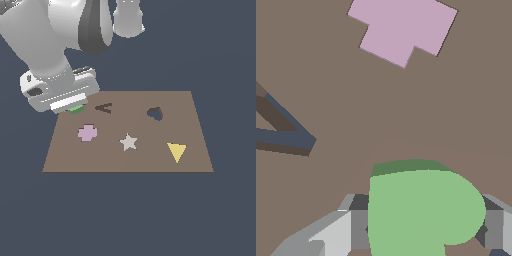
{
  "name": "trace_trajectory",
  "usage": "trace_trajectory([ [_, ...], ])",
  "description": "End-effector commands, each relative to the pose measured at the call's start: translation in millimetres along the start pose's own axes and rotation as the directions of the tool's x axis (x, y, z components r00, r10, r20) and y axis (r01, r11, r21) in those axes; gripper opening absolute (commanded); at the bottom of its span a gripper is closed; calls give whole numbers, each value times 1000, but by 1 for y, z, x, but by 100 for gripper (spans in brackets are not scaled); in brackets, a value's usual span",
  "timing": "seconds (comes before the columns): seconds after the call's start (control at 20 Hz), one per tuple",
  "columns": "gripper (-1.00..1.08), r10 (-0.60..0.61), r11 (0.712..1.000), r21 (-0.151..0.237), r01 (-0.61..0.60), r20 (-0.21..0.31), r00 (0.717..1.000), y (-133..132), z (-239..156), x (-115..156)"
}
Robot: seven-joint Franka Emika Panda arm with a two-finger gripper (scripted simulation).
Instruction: Insert a designated object into the corresponding slot on a board.
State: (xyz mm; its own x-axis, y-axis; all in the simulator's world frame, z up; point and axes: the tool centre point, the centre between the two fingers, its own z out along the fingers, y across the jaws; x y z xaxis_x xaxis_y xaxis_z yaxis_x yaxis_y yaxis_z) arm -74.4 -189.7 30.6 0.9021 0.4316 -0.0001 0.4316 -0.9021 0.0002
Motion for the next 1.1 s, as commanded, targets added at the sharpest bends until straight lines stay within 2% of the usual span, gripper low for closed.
trace_trajectory([
  [0.0, -100, -1, 1000, 0, 1, 0, 1000, 0, 1, 0],
  [0.7, -100, -7, 1000, 0, 7, 0, 1000, -1, -3, 2],
  [1.05, -100, -123, 992, 0, 123, 0, 992, -12, -4, 27],
])
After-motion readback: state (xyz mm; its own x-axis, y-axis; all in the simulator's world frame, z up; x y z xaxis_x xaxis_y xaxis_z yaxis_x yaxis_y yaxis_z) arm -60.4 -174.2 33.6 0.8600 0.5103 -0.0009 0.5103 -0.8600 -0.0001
